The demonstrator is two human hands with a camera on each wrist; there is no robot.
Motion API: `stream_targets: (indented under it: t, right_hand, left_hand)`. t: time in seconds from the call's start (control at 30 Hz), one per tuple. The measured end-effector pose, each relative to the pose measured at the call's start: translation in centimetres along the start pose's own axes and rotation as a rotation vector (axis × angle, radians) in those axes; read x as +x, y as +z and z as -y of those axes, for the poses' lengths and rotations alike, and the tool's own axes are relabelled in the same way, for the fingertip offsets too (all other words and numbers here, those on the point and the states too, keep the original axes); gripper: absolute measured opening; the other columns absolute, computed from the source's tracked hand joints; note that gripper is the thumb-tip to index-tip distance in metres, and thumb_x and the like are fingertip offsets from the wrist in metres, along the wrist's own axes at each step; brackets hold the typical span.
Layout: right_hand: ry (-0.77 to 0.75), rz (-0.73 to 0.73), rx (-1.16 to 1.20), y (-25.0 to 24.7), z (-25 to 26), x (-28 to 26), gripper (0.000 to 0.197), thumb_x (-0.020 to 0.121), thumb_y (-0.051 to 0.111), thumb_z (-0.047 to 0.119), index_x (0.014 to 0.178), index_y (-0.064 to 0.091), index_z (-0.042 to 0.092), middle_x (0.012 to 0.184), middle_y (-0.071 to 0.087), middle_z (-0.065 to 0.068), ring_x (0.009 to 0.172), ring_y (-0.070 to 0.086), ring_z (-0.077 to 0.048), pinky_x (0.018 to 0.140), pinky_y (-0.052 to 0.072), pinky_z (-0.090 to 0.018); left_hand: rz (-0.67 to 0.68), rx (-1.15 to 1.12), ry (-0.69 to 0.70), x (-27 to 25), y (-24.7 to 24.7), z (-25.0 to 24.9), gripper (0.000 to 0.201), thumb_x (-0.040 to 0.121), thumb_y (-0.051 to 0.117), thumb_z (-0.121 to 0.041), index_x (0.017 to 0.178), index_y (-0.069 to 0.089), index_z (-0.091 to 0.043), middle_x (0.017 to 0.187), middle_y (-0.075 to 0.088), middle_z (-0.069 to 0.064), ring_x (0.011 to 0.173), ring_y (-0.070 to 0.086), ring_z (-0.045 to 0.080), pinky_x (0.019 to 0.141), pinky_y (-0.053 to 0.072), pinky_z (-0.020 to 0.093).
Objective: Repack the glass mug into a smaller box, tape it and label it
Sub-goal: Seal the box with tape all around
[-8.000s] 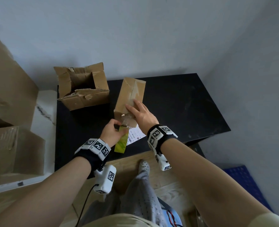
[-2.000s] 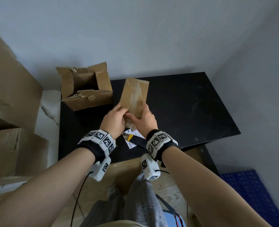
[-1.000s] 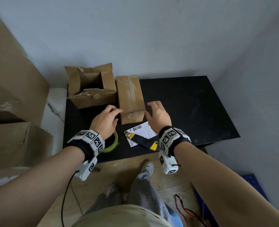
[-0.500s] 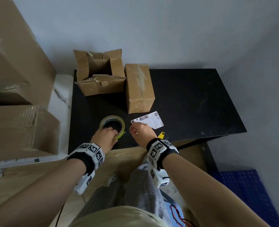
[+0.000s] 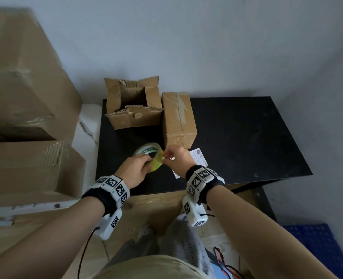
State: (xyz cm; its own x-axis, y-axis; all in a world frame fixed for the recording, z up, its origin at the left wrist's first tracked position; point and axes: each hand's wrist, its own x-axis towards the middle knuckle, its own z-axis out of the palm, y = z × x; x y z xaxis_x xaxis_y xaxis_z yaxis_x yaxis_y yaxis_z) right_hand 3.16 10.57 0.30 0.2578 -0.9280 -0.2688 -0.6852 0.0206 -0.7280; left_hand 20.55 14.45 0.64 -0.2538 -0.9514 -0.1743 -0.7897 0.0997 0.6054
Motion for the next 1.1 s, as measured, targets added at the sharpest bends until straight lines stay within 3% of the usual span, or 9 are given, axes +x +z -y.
stream_targets:
  t: [0.17, 0.27, 0.37, 0.47, 0.63, 0.8, 0.9, 1.0, 1.1]
  right_hand:
    - [-0.061, 0.013, 0.016, -1.9, 2.0, 0.3, 0.01, 0.082, 0.07, 0.016, 0.087, 0.064, 0.01, 0.085, 0.061, 0.002, 0.083, 0.058, -0.013, 0.072, 0.046, -0.02]
    - [-0.097, 0.046, 0.053, -2.9, 3.2, 0.3, 0.008, 0.082, 0.07, 0.016, 0.081, 0.063, 0.014, 0.081, 0.06, 0.004, 0.076, 0.055, -0.008, 0.065, 0.043, -0.013]
    - [-0.114, 0.09, 0.065, -3.8, 3.9, 0.5, 0.007, 0.084, 0.069, 0.016, 0.08, 0.063, 0.015, 0.082, 0.062, 0.0, 0.075, 0.055, -0.009, 0.067, 0.045, -0.016]
    - [-0.152, 0.092, 0.072, -4.4, 4.3, 0.6, 0.01, 0.084, 0.069, 0.014, 0.076, 0.062, 0.015, 0.083, 0.063, -0.005, 0.079, 0.058, -0.015, 0.074, 0.05, -0.027]
    - [-0.112, 0.055, 0.149, -4.9, 4.5, 0.4, 0.006, 0.087, 0.065, 0.011, 0.084, 0.063, 0.007, 0.084, 0.062, -0.008, 0.08, 0.058, -0.017, 0.079, 0.052, -0.031]
    - [-0.075, 0.009, 0.203, -5.1, 4.7, 0.4, 0.016, 0.089, 0.063, 0.012, 0.075, 0.057, 0.017, 0.078, 0.06, 0.0, 0.075, 0.057, -0.012, 0.073, 0.049, -0.022]
    - [-0.035, -0.06, 0.253, -5.5, 4.3, 0.9, 0.011, 0.089, 0.063, 0.017, 0.079, 0.059, 0.017, 0.082, 0.066, -0.008, 0.08, 0.063, -0.021, 0.082, 0.054, -0.035]
    - [-0.003, -0.118, 0.291, -6.0, 3.7, 1.3, 0.009, 0.089, 0.063, 0.018, 0.086, 0.06, 0.009, 0.089, 0.069, -0.016, 0.085, 0.066, -0.028, 0.081, 0.055, -0.038]
    - [0.009, -0.137, 0.336, -6.5, 3.1, 1.2, 0.011, 0.088, 0.064, 0.016, 0.088, 0.061, 0.006, 0.078, 0.068, -0.007, 0.072, 0.064, -0.015, 0.078, 0.056, -0.032]
  left_hand:
    - [-0.001, -0.08, 0.011, 0.6, -2.1, -0.2, 0.027, 0.09, 0.057, -0.018, 0.117, 0.06, -0.013, 0.118, 0.062, 0.004, 0.108, 0.059, 0.02, 0.093, 0.047, 0.037]
    - [0.011, -0.129, 0.012, 1.0, -3.0, 0.0, 0.027, 0.09, 0.059, -0.018, 0.116, 0.06, -0.015, 0.114, 0.062, 0.002, 0.103, 0.059, 0.015, 0.091, 0.048, 0.031]
    - [0.053, -0.166, 0.024, 1.4, -3.8, 0.1, 0.02, 0.091, 0.058, -0.019, 0.111, 0.061, -0.02, 0.1, 0.063, -0.004, 0.089, 0.059, 0.008, 0.082, 0.048, 0.026]
    - [0.098, -0.167, 0.023, 1.9, -4.4, 0.1, 0.009, 0.092, 0.056, -0.022, 0.098, 0.058, -0.028, 0.084, 0.058, -0.016, 0.079, 0.057, 0.001, 0.072, 0.043, 0.021]
    - [0.108, -0.129, 0.009, 3.0, -5.4, -0.4, 0.007, 0.094, 0.052, -0.028, 0.092, 0.057, -0.024, 0.084, 0.059, -0.006, 0.081, 0.058, 0.011, 0.07, 0.044, 0.025]
    - [0.075, -0.074, -0.082, 3.6, -5.8, -0.3, 0.024, 0.095, 0.048, -0.039, 0.075, 0.052, -0.026, 0.077, 0.058, -0.001, 0.073, 0.058, 0.015, 0.06, 0.041, 0.025]
    - [0.06, -0.137, -0.083, 4.0, -5.9, -1.1, 0.027, 0.094, 0.047, -0.041, 0.075, 0.054, -0.024, 0.076, 0.059, -0.002, 0.07, 0.059, 0.013, 0.06, 0.043, 0.025]
    - [0.078, -0.32, -0.067, 4.1, -6.1, -2.3, 0.024, 0.095, 0.05, -0.029, 0.087, 0.06, -0.01, 0.083, 0.064, 0.005, 0.079, 0.062, 0.018, 0.069, 0.049, 0.028]
    - [0.12, -0.476, -0.084, 4.1, -6.5, -2.9, 0.014, 0.093, 0.054, -0.015, 0.084, 0.061, -0.007, 0.082, 0.063, 0.008, 0.079, 0.061, 0.02, 0.068, 0.046, 0.025]
